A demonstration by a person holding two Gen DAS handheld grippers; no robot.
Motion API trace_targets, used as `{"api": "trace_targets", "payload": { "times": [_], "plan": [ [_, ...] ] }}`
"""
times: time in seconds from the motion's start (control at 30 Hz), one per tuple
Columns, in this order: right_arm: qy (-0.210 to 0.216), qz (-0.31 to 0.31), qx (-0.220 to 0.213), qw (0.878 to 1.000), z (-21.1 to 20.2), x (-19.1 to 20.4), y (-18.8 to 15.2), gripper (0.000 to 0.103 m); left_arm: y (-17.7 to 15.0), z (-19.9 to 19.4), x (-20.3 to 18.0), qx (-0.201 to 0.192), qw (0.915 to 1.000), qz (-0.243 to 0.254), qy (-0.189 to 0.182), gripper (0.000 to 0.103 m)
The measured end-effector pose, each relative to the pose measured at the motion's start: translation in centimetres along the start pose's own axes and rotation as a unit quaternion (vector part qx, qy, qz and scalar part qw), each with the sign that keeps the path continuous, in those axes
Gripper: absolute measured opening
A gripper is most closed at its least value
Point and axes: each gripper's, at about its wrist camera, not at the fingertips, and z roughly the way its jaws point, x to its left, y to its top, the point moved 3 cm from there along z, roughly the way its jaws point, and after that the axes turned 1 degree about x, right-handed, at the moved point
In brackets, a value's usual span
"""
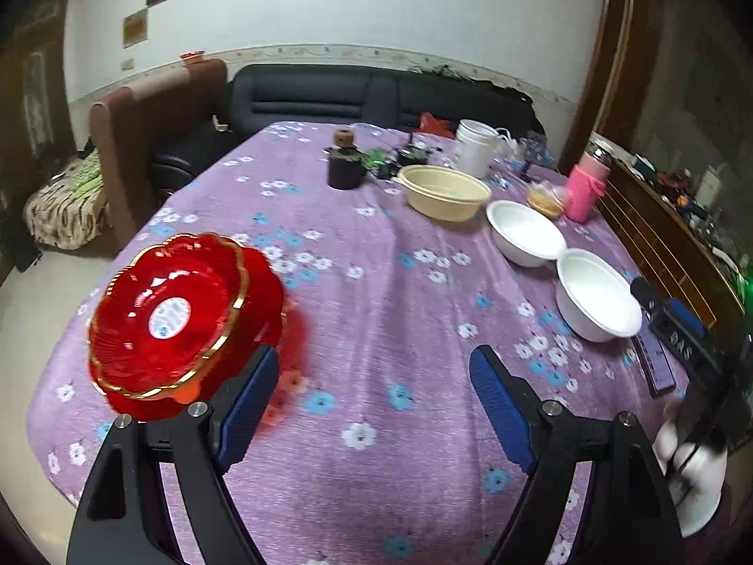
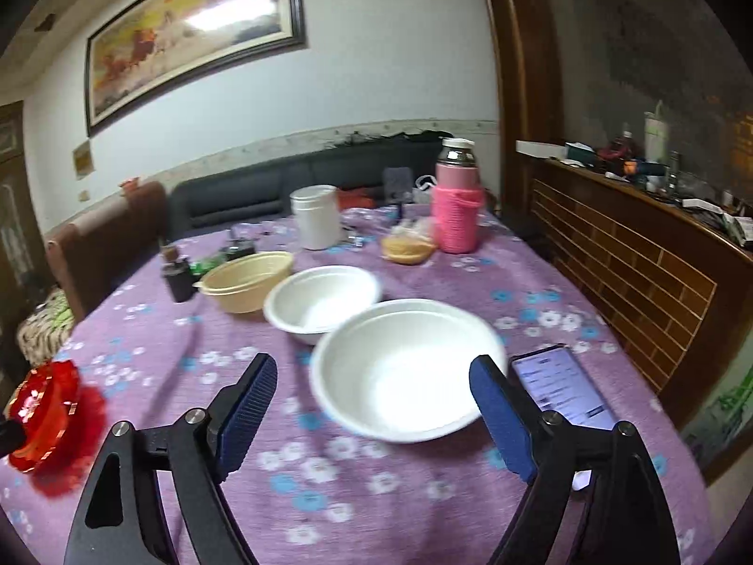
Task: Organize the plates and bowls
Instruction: 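Move both grippers to the large white foam bowl and grasp its rim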
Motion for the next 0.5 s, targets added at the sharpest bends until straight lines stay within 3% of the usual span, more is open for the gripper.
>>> {"api": "trace_targets", "payload": {
  "times": [0.13, 0.33, 0.5],
  "plan": [
    [-0.01, 0.017, 0.019, 1.0, 2.3, -1.7, 0.9, 0.084, -0.1, 0.4, -0.1, 0.005, 1.0, 0.003, 0.005, 0.082],
    [-0.079, -0.014, 0.063, 0.995, 8.3, -4.9, 4.0, 0.08, -0.1, 0.6, 0.3, 0.01, 0.9999, -0.001, 0.012, 0.082],
    [-0.07, -0.016, 0.116, 0.991, 12.3, -6.9, 5.2, 0.076, -0.2, 1.4, -0.2, 0.023, 0.9997, -0.002, -0.002, 0.082]
  ]
}}
